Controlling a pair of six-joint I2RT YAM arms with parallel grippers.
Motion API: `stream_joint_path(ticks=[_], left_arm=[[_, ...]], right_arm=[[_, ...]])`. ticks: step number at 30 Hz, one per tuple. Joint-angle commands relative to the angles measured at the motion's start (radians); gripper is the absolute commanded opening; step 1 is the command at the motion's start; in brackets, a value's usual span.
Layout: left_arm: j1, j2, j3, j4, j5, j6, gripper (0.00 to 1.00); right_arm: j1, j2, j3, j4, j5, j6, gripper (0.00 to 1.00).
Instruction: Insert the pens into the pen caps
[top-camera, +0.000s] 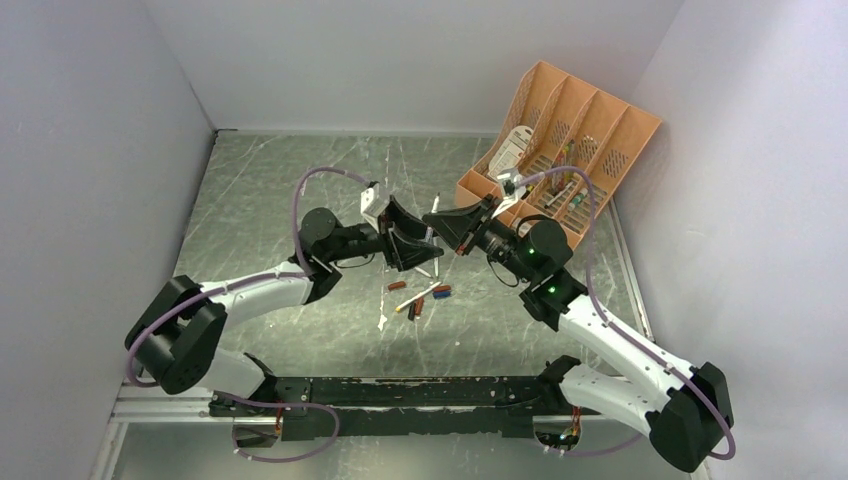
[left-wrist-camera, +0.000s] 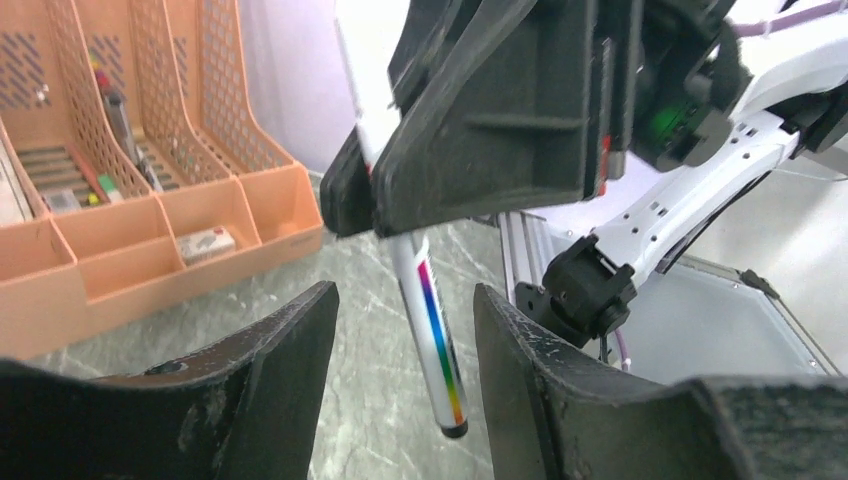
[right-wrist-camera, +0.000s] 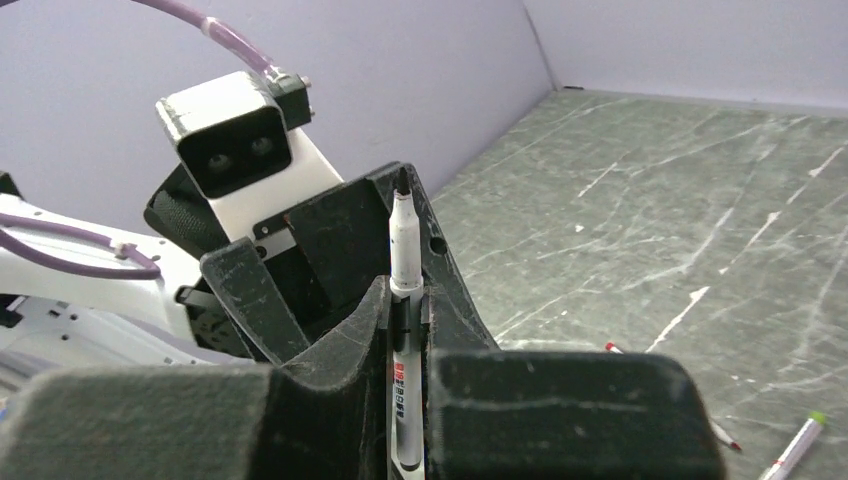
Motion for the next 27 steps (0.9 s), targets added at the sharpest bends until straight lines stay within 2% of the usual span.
stream_joint_path(ticks=[1,4,7,9,10,13,15,18,19,20,21,22,25,27], left_arm=[[-0.005,0.005,-0.015,0.228,-0.013,-0.085,0.59],[-0.006,0.011,-0.010,0.262,-0.008,-0.105,0.56],[-0.005,0.023,-0.004,0.275,0.004,-0.123,0.42],[-0.006,0.027,-0.012,0.289,-0.001,-0.131,0.12],[-0.006,0.027,-0.014,0.290,-0.003,-0.134,0.07],[-0.005,0.026,-0.019,0.268,-0.006,-0.122,0.07],[-0.002,0.015,-0.025,0.199,-0.022,-0.081,0.07],[0.025,-0.031,-0.057,0.038,-0.121,0.027,0.07],[0.045,-0.047,-0.070,-0.014,-0.164,0.050,0.07],[0.070,-0.062,-0.083,-0.070,-0.205,0.064,0.07],[0.095,-0.085,-0.100,-0.110,-0.253,0.075,0.07],[0.120,-0.106,-0.118,-0.149,-0.289,0.085,0.07],[0.179,-0.183,-0.167,-0.239,-0.364,0.106,0.07],[0.195,-0.242,-0.193,-0.274,-0.405,0.143,0.07]], right_arm=[[0.002,0.010,-0.020,0.083,-0.042,0.067,0.00],[0.002,0.007,-0.023,0.080,-0.045,0.074,0.00],[0.003,0.006,-0.024,0.088,-0.055,0.079,0.00],[0.003,0.004,-0.020,0.084,-0.065,0.079,0.00],[0.002,0.003,-0.020,0.082,-0.069,0.080,0.00],[0.002,-0.004,-0.024,0.094,-0.074,0.084,0.01],[0.003,-0.012,-0.028,0.089,-0.053,0.080,0.27],[0.001,-0.049,-0.024,-0.009,0.094,0.060,0.67],[0.000,-0.059,-0.023,-0.059,0.161,0.072,0.75],[-0.003,-0.069,-0.023,-0.119,0.234,0.114,0.77],[-0.008,-0.073,-0.030,-0.159,0.286,0.152,0.76],[-0.017,-0.070,-0.032,-0.192,0.315,0.142,0.71],[-0.025,-0.008,0.009,-0.342,0.345,0.031,0.62],[-0.024,0.073,0.052,-0.477,0.358,-0.001,0.43]])
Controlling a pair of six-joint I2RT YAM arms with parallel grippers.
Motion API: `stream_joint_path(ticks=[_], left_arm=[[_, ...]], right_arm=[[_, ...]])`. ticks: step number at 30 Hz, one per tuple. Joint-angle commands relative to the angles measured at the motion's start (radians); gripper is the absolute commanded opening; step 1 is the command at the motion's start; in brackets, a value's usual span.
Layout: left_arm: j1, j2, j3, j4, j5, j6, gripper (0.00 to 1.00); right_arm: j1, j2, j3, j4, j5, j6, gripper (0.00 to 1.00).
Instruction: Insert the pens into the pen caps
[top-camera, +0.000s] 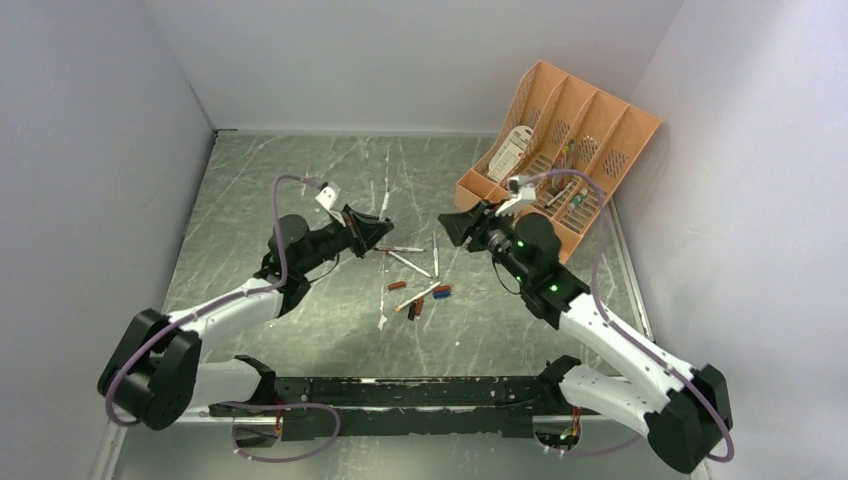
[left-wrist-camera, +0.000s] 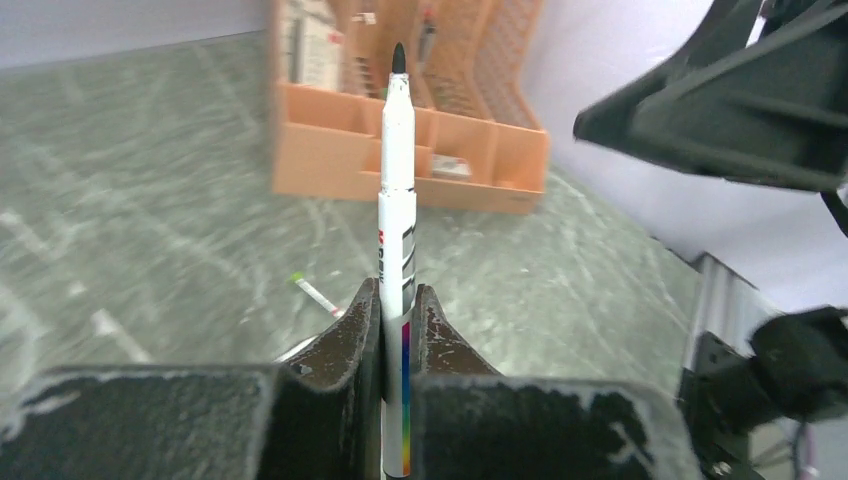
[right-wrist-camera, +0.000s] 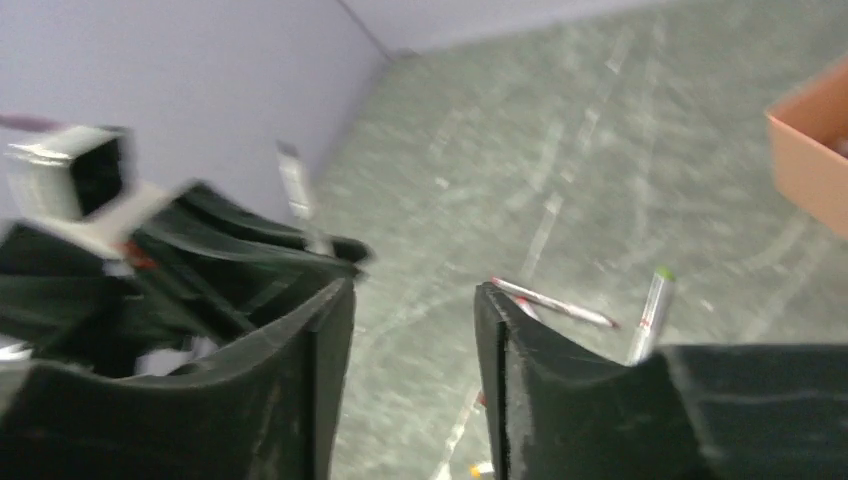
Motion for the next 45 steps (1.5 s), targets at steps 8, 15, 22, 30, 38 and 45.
stream_joint_path(ticks=[8,15,22,30,38,45], left_arm=[[0.037,-0.241,-0.028,-0.312,-0.274,0.074,0.07],[0.035,-0.319,-0.053,-0.398,-0.316,0.040,0.07],[0.035,-0.285,-0.050,-0.410,-0.308,0.043,0.10],[0.035,-0.296,-0.067,-0.395,-0.323,0.049,0.13],[0.035,-0.307,-0.088,-0.389,-0.330,0.050,0.15],[0.035,-0.327,-0.090,-0.400,-0.335,0.049,0.13]], right_arm=[[0.120,0.322,0.052,-0.494,0.200,-0.056,0.24],[0.285,0.498,0.121,-0.615,0.358,0.009,0.32],[0.361,0.594,0.178,-0.627,0.398,0.070,0.45],[0.369,0.650,0.200,-0.570,0.358,0.045,0.48],[0.369,0.694,0.216,-0.543,0.333,0.043,0.48],[0.372,0.704,0.222,-0.556,0.334,0.049,0.40]])
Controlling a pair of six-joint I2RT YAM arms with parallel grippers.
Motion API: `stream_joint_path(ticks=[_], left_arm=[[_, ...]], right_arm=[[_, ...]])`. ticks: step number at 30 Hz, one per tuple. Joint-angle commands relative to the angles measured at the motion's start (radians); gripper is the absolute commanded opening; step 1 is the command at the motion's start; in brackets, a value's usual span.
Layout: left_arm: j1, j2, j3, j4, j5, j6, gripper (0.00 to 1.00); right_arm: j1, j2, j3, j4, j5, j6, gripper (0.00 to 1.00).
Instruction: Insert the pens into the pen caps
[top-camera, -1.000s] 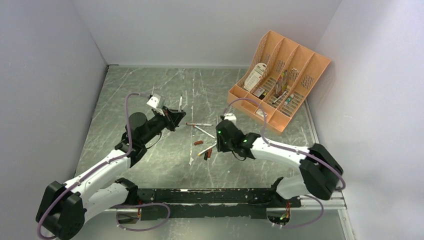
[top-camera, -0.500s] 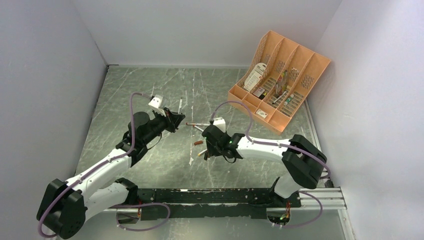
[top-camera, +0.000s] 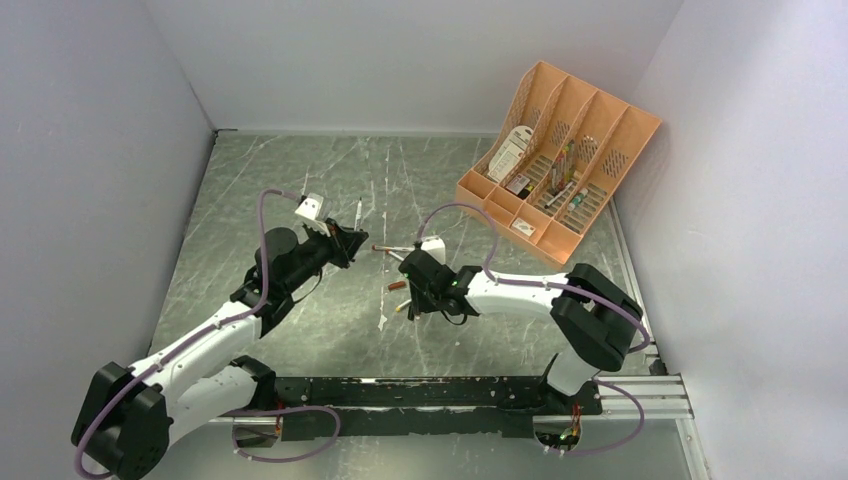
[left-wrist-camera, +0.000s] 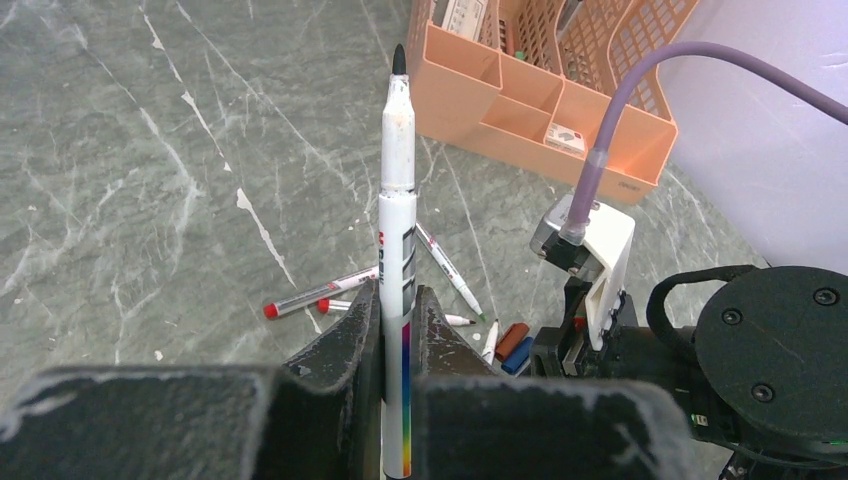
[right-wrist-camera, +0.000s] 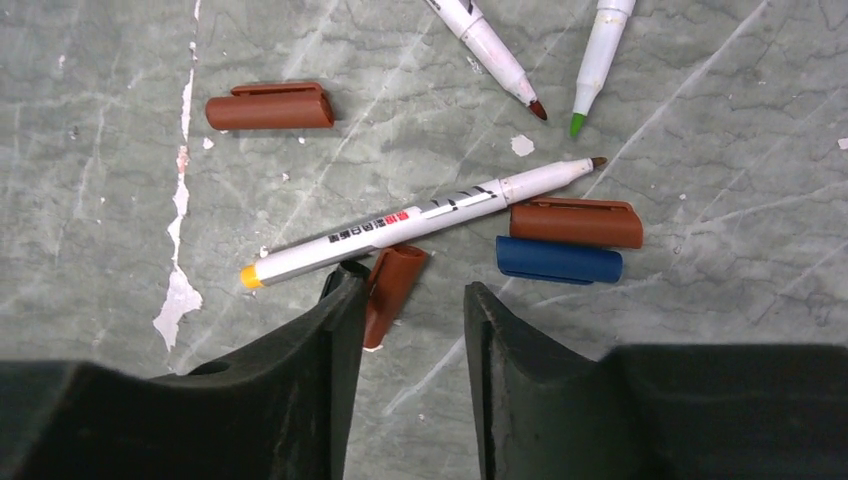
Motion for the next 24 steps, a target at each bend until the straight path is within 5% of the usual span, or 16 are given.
stream_joint_path(ticks=[1,14,18,24], left_arm=[[0.002,-0.022,-0.007,0.007,-0.018,-0.001,0.12],[0.002,-0.023,-0.006,-0.002,-0.010,-0.006,0.09],[0.002,-0.020,-0.005,-0.003,-0.009,-0.009,0.08],[0.002,-0.014,-0.003,0.002,-0.003,-0.010,0.07]], right_arm=[[0.010,0.011,0.022,0.004,0.010,0.008,0.37],[0.011,0.051,0.017,0.034,-0.028,0.000,0.41],[0.012,0.057,0.017,0.024,-0.025,-0.004,0.32],[0.012,0.030,0.000,0.043,-0.023,0.005,0.00]])
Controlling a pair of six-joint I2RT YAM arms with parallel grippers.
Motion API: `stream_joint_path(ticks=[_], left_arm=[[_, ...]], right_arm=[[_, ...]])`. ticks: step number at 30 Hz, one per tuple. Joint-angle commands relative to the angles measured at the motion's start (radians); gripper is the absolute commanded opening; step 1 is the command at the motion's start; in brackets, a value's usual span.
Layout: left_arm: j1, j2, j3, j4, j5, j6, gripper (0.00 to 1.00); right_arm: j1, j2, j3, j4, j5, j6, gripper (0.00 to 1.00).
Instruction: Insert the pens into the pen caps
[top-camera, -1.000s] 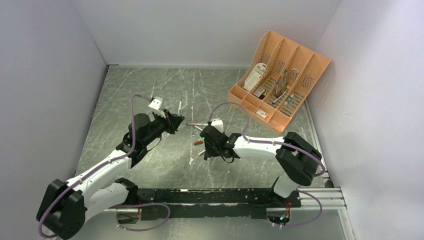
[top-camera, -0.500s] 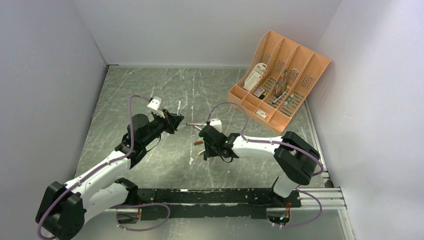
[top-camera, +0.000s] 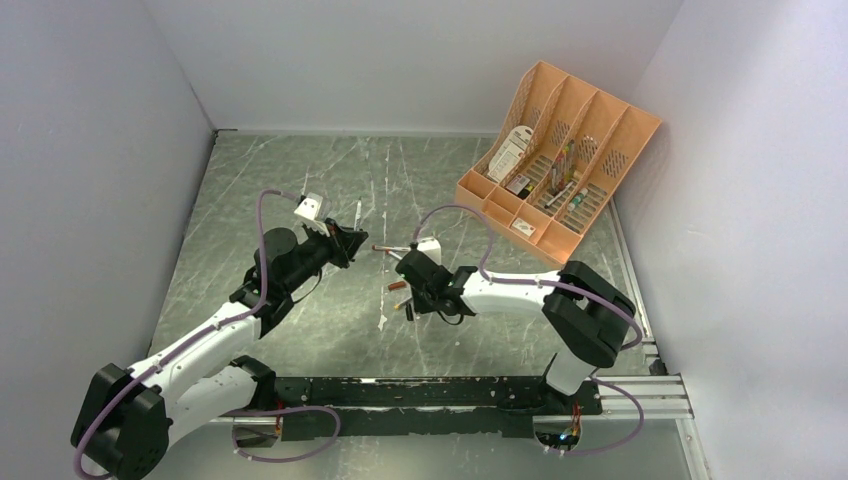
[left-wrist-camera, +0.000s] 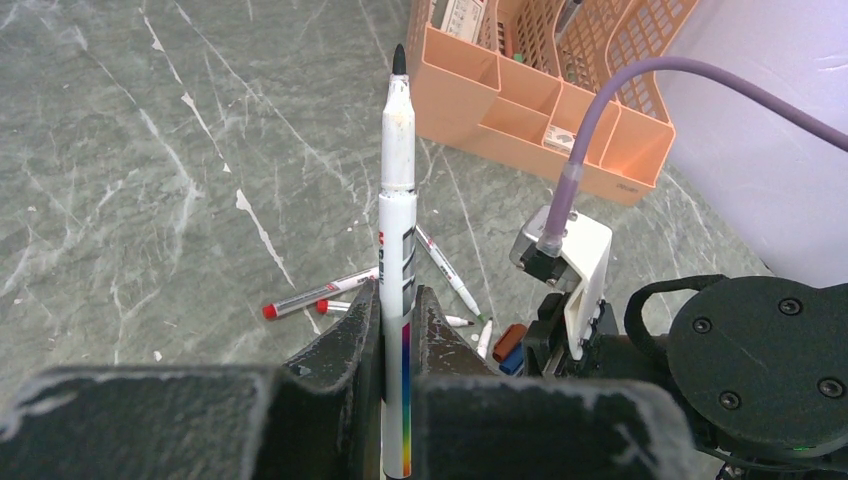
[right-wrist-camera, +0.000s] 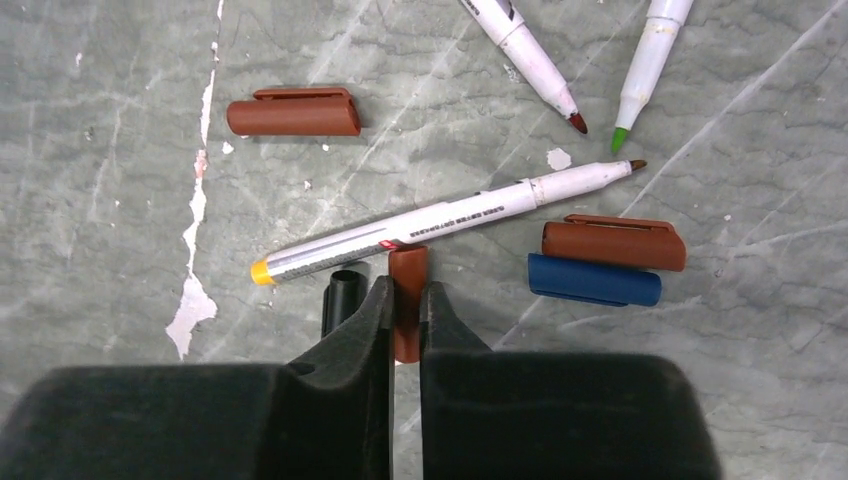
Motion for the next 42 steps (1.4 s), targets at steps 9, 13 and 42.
stream_joint_path(ticks=[9,13,42], left_arm=[[0.002,0.123,-0.075,0.351,0.305,-0.177,0.07],[-0.024,0.252,-0.106,0.711,0.473,-0.425,0.07],[-0.200,0.586,-0.010,1.381,0.424,-0.900,0.07]], right_arm=[[0.007,-0.409,-0.155,0.257,0.107,-0.025,0.00],[0.004,-0.636,-0.285,0.535,0.153,-0.114,0.00],[-0.075,-0.656,-0.256,0.978,0.157,-0.317,0.00]])
